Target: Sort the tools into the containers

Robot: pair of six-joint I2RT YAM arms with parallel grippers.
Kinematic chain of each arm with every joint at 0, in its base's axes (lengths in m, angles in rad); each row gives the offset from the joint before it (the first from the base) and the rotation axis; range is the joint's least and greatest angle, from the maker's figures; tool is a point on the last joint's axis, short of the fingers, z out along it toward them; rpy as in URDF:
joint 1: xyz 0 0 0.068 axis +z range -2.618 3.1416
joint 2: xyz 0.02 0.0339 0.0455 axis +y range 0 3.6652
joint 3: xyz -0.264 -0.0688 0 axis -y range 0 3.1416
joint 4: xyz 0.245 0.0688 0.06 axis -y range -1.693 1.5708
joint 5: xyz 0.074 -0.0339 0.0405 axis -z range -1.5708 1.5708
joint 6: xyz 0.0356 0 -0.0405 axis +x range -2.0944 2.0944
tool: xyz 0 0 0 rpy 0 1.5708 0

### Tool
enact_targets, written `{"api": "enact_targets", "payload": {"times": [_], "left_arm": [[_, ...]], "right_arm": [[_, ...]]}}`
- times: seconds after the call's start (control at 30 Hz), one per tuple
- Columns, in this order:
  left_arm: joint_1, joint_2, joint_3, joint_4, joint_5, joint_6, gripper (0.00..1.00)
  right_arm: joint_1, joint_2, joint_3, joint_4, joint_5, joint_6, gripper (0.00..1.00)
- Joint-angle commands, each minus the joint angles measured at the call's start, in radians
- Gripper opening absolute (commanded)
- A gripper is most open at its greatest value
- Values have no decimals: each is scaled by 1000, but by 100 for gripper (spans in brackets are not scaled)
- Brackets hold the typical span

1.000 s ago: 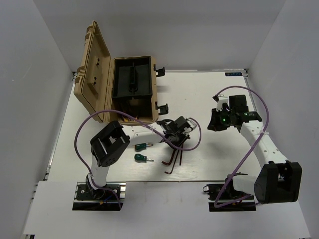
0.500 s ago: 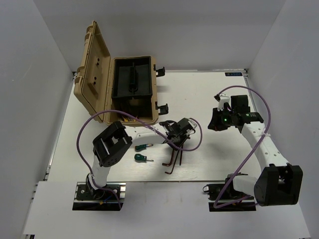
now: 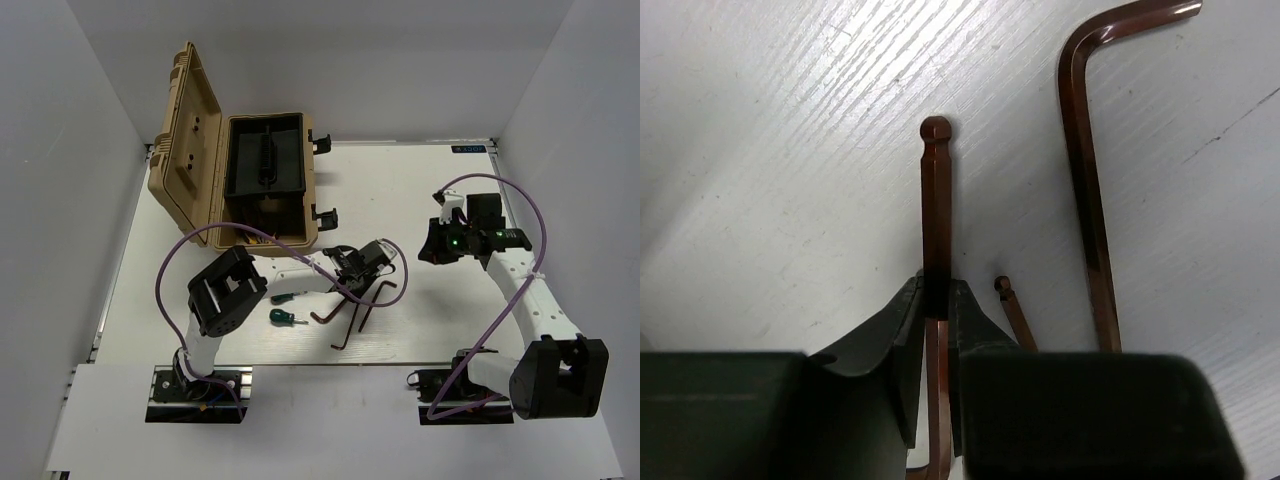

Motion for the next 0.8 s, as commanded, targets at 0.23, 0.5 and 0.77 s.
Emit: {"api": "enact_targets", "payload": {"times": [0.23, 0.5, 0.77], "left_arm": [[-3, -13, 25, -90, -8, 0, 2], [8, -149, 166, -101, 41, 30, 0], [26, -223, 408, -119, 64, 101, 0]], "right_arm": [[-20, -40, -7, 13, -40, 11, 7], [-29, -43, -8, 15, -48, 9, 10], [-32, -40, -10, 12, -59, 1, 22]]}}
